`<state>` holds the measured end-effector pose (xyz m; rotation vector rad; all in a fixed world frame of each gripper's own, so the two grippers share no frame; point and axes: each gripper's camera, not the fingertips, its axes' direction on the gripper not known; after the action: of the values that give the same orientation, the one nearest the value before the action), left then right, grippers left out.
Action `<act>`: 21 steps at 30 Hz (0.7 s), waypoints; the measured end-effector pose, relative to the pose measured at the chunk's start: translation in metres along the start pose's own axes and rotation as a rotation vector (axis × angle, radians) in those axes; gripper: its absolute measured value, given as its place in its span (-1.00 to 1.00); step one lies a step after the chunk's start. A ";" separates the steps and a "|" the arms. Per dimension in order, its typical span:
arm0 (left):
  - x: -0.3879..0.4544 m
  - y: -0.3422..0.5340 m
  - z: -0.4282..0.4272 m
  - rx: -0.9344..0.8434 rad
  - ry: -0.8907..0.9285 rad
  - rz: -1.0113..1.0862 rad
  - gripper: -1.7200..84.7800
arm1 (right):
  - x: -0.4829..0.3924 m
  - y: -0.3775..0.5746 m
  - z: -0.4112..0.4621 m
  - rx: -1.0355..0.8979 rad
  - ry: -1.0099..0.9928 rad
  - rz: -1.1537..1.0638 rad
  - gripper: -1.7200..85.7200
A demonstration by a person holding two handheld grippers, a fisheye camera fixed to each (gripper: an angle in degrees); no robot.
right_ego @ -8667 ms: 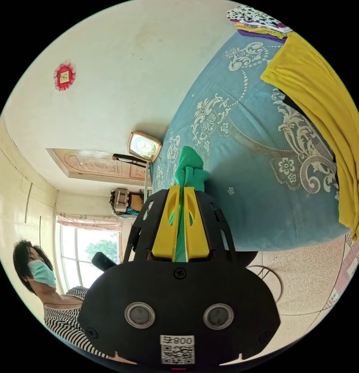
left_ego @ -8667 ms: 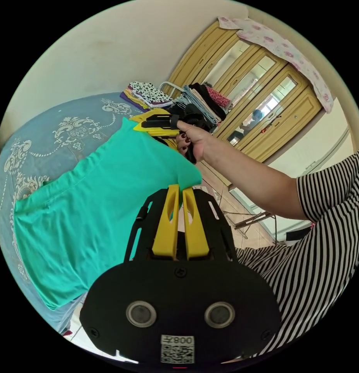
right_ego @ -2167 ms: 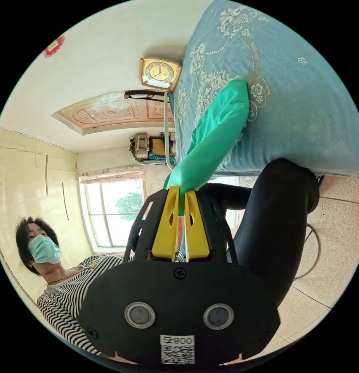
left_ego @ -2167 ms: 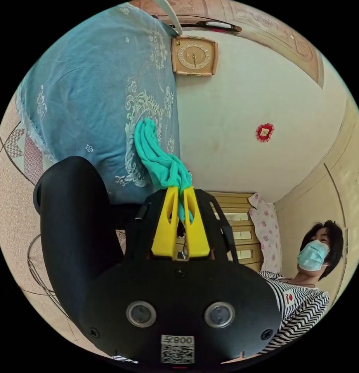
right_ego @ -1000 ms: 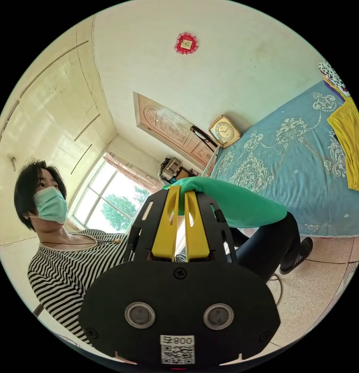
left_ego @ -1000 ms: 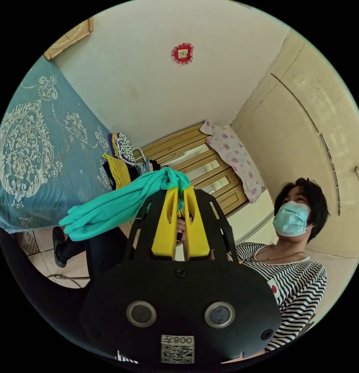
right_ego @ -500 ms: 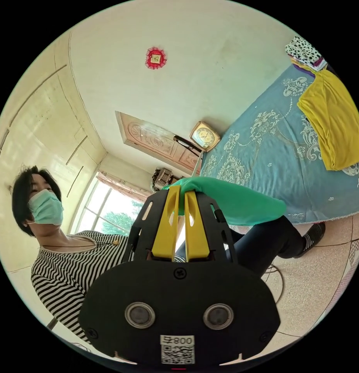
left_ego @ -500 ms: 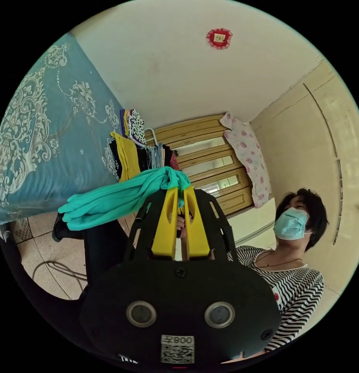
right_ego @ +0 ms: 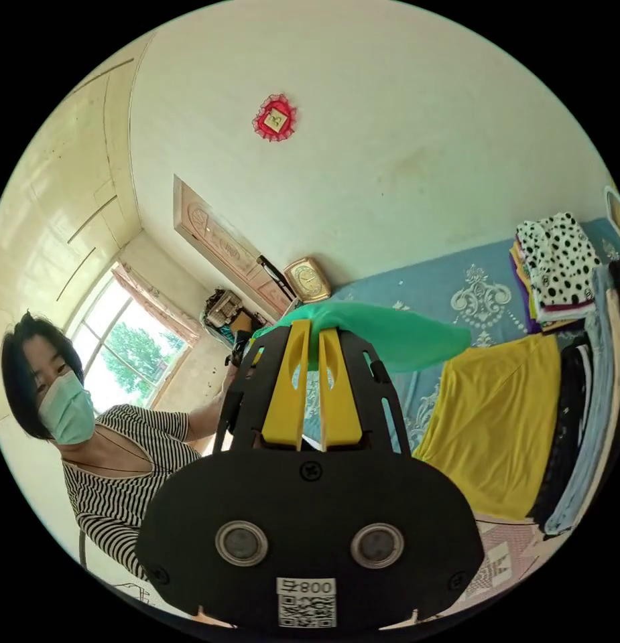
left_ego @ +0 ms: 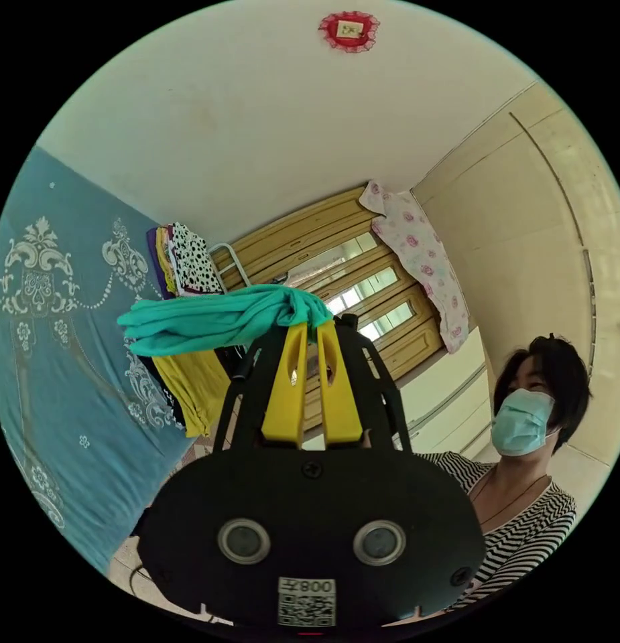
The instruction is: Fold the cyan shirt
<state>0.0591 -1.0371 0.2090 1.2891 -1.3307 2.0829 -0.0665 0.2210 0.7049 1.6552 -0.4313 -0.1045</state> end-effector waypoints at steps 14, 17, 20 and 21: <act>-0.232 -0.001 0.257 -0.501 -0.180 -0.323 -0.90 | 0.203 0.055 -0.041 -0.330 0.430 0.572 -0.92; -0.238 -0.018 0.276 -0.510 -0.172 -0.259 -0.90 | 0.196 0.046 -0.060 -0.268 0.390 0.537 -0.92; -0.242 -0.031 0.301 -0.548 -0.158 -0.194 -0.89 | 0.178 0.023 -0.075 -0.275 0.440 0.467 -0.91; -0.244 -0.032 0.307 -0.565 -0.163 -0.181 -0.89 | 0.174 0.017 -0.078 -0.295 0.468 0.452 -0.91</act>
<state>0.3635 -1.2413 0.0663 1.2753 -1.6433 1.3605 0.1152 0.2341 0.7635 1.2087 -0.3964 0.5232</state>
